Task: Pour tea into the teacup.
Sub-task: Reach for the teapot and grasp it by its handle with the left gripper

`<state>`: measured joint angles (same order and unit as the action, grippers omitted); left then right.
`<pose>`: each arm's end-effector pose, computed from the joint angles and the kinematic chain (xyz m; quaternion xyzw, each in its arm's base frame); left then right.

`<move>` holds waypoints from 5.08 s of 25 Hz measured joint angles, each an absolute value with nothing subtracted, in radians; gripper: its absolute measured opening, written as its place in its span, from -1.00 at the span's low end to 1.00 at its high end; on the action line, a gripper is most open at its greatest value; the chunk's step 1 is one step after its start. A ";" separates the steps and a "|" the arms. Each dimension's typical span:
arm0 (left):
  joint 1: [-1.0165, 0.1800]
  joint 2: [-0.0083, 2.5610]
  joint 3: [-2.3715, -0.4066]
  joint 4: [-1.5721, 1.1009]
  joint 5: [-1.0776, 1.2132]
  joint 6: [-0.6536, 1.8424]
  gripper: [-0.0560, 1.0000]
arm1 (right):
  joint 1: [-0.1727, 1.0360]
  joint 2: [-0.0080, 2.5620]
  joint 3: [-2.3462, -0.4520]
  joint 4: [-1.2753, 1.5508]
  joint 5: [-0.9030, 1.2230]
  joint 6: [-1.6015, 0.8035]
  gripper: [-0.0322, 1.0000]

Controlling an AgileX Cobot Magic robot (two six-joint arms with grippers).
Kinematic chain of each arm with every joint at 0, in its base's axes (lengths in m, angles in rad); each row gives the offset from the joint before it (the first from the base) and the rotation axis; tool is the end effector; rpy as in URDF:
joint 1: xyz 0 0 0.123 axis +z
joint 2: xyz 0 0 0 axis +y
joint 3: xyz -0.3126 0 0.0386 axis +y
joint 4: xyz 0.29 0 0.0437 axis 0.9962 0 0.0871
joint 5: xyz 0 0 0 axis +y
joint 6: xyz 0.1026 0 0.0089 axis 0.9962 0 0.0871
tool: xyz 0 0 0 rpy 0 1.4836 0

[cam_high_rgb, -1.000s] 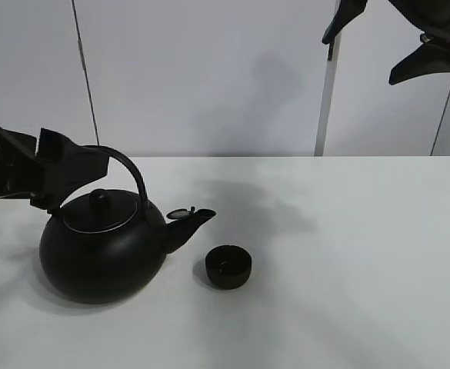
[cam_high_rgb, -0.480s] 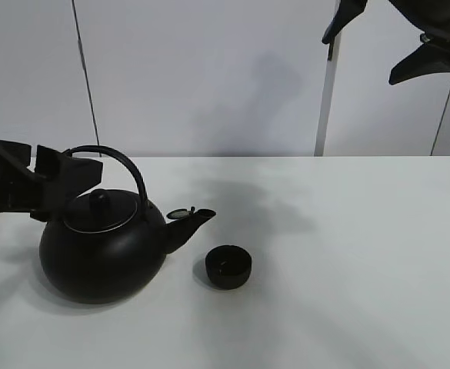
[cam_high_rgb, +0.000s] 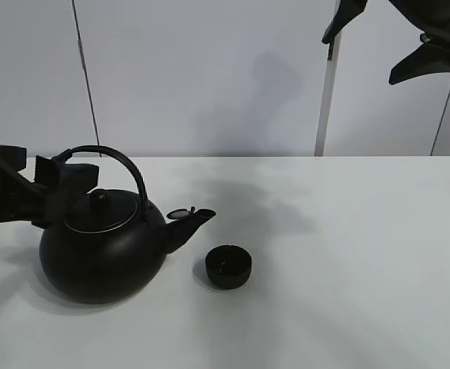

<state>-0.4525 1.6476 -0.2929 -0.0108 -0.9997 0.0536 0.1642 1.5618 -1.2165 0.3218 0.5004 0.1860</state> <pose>0.2402 -0.1157 0.1305 0.1942 0.7711 -0.1183 0.5947 0.3909 0.0806 0.3105 0.1086 0.9057 0.1922 0.3620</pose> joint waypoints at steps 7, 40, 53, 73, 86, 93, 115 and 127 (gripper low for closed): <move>-0.447 1.745 -0.293 -0.035 -1.096 0.063 0.34 | 0.164 1.562 -1.216 0.322 0.499 0.186 0.25; -0.447 1.836 -0.290 -0.089 -1.152 0.063 0.34 | 0.164 1.562 -1.216 0.322 0.496 0.186 0.25; -0.447 1.836 -0.269 -0.080 -1.161 0.059 0.31 | 0.164 1.562 -1.216 0.322 0.497 0.186 0.25; -0.447 1.837 -0.329 -0.069 -1.157 0.054 0.23 | 0.164 1.562 -1.216 0.322 0.497 0.186 0.25; -0.447 1.841 -0.342 -0.057 -1.154 0.036 0.23 | 0.164 1.562 -1.216 0.322 0.496 0.186 0.25; -0.447 1.847 -0.300 -0.056 -1.151 0.029 0.23 | 0.164 1.562 -1.216 0.322 0.496 0.186 0.25; -0.447 1.807 -0.302 -0.022 -1.151 0.009 0.23 | 0.164 1.562 -1.216 0.322 0.496 0.186 0.25; -0.447 1.809 -0.337 -0.026 -1.151 0.009 0.23 | 0.164 1.562 -1.216 0.322 0.497 0.186 0.25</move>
